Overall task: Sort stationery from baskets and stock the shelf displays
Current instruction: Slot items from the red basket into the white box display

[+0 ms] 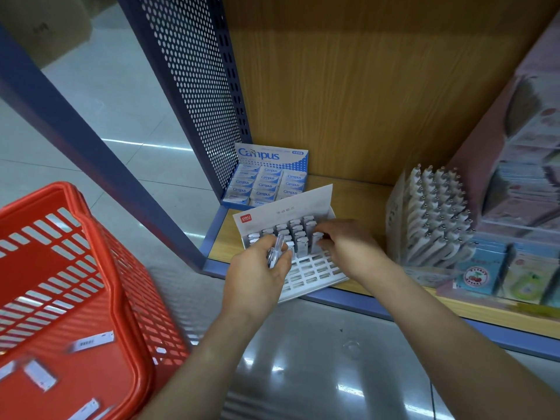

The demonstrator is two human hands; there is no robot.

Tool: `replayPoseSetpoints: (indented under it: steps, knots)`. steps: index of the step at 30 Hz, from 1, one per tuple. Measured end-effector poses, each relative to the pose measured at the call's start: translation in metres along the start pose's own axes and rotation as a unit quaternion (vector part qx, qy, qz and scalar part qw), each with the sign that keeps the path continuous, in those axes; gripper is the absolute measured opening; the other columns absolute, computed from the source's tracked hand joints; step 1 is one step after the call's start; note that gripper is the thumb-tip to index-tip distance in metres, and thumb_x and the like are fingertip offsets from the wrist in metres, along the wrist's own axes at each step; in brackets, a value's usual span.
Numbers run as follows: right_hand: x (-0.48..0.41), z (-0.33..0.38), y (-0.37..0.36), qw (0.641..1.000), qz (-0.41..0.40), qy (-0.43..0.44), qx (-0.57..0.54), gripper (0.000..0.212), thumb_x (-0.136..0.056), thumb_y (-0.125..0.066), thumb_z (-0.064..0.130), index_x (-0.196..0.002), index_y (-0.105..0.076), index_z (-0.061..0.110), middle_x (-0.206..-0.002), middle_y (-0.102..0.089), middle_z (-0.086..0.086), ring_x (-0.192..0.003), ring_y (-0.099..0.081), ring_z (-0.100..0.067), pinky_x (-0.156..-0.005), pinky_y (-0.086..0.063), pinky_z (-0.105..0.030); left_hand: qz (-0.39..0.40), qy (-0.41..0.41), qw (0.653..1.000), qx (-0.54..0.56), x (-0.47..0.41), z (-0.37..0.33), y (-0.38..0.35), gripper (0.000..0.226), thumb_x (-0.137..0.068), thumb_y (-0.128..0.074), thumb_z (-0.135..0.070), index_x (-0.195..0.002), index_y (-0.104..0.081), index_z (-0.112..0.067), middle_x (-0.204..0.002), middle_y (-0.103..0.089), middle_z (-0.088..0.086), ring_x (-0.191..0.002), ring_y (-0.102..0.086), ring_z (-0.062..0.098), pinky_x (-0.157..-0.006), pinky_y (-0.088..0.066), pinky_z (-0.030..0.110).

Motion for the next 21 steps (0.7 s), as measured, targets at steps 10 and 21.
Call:
replayPoseSetpoints:
  steps: [10,21]
  knots:
    - [0.006,0.004,0.0,0.996,0.007,-0.012,0.083,0.023,-0.097,-0.049,0.013,-0.116,-0.061,0.019,-0.116,-0.064,-0.006,-0.101,-0.06,-0.026,-0.077,-0.047,-0.028,0.013,-0.027,0.999,0.012,0.008,-0.01,-0.003,0.03,-0.092,-0.06,-0.036,-0.066,-0.047,-0.027,-0.055,-0.051,-0.009,-0.055,-0.048,0.009,-0.048,-0.033,0.016]
    - [0.009,-0.001,-0.002,0.996,0.034,-0.073,0.026,0.025,-0.095,-0.051,0.016,-0.117,-0.059,0.021,-0.108,-0.067,-0.007,-0.09,-0.063,-0.026,-0.067,-0.045,-0.027,0.088,0.064,0.967,0.23,0.022,-0.011,-0.02,0.012,-0.088,-0.07,-0.024,-0.086,-0.061,-0.016,-0.058,-0.058,0.006,-0.041,-0.049,0.015,-0.046,-0.042,0.024]
Point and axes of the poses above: each hand's wrist, its own x-axis away from the middle knuckle, its own y-axis out of the back of the hand, z = x × y, the point moved 8 cm from there along -x, towards the middle knuckle
